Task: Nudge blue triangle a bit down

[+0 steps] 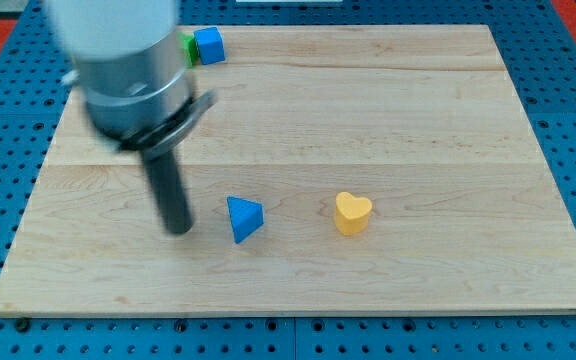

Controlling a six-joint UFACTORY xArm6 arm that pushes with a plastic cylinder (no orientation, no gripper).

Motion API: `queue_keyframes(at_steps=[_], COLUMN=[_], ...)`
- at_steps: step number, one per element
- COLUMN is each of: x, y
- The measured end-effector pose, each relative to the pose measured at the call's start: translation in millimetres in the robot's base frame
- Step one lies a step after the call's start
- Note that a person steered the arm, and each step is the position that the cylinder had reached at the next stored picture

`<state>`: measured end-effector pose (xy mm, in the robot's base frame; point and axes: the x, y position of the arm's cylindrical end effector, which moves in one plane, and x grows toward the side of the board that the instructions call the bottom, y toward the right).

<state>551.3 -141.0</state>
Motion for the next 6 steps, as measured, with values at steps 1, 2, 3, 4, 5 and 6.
queue_keyframes(at_steps=[1, 2, 3, 4, 5, 6], x=[27, 18, -14, -8, -5, -54], y=[-10, 66, 85, 84, 58, 7])
